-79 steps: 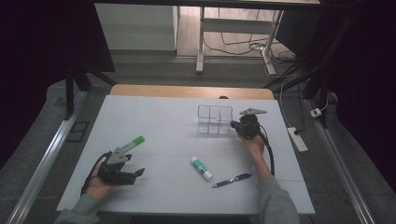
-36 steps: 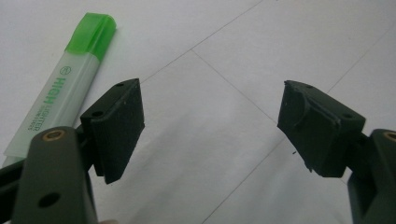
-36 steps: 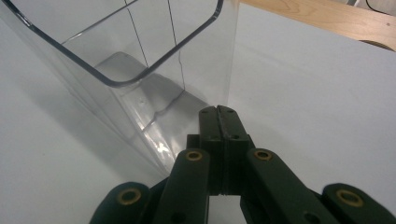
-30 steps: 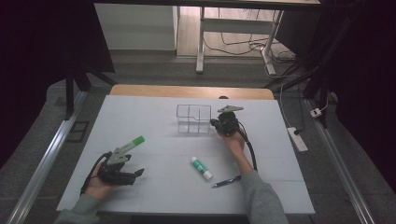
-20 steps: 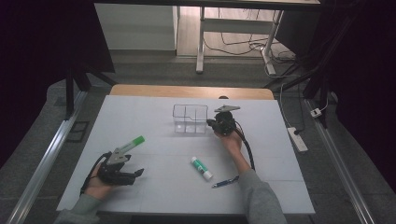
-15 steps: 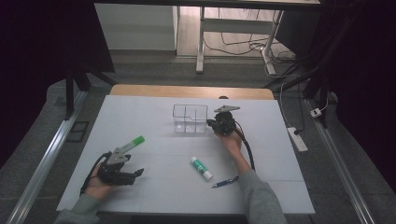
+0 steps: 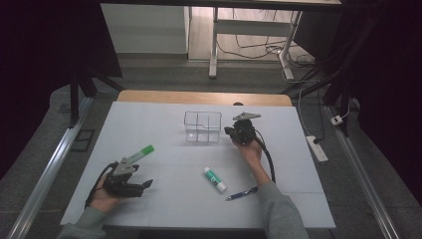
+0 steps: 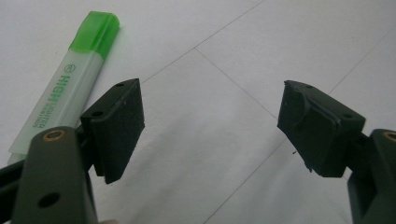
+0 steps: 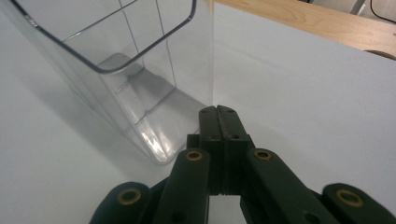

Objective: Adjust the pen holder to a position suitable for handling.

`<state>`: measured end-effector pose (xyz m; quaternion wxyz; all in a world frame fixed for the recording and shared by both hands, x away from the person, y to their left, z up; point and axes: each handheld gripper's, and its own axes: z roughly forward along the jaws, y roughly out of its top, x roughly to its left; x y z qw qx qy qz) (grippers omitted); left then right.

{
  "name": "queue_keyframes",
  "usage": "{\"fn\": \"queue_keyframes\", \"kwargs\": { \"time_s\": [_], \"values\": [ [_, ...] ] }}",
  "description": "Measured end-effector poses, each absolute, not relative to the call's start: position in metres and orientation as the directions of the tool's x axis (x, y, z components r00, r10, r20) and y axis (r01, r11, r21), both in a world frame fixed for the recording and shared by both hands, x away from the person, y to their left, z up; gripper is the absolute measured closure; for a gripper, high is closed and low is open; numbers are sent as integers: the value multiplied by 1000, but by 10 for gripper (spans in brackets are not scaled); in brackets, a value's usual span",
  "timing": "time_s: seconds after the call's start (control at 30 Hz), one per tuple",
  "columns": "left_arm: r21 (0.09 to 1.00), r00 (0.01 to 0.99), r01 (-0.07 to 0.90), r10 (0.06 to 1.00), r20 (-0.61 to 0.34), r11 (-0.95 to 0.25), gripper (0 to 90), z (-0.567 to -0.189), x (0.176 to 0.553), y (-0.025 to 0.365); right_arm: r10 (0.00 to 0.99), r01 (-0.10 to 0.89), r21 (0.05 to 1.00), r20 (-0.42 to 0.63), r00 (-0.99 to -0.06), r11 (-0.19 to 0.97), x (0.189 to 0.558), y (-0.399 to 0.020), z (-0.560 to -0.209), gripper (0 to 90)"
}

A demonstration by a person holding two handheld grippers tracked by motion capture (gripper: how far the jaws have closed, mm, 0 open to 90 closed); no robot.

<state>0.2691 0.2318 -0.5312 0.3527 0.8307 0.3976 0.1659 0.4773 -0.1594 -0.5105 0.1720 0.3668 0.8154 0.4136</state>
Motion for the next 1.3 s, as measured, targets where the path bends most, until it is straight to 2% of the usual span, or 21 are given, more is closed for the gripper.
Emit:
{"fn": "queue_keyframes", "kwargs": {
  "time_s": [0.33, 0.63, 0.77, 1.0, 1.3],
  "values": [
    [722, 635, 540, 772, -11, -434, 220, -531, 269, 232, 718, 441, 809, 32, -695, 390, 464, -182, -498, 887],
    [726, 631, 539, 776, -12, -427, 221, -530, 269, 232, 675, 410, 809, 21, -737, 422, 443, -204, -488, 634],
    [728, 631, 537, 776, -11, -427, 221, -530, 269, 231, 650, 389, 813, 18, -760, 433, 431, -210, -482, 557],
    [729, 634, 536, 773, -14, -426, 221, -531, 270, 231, 631, 373, 811, 6, -776, 451, 409, -221, -475, 500],
    [730, 636, 532, 772, -11, -428, 223, -530, 270, 230, 617, 367, 807, 5, -787, 462, 388, -242, -468, 484]
  ]
}}
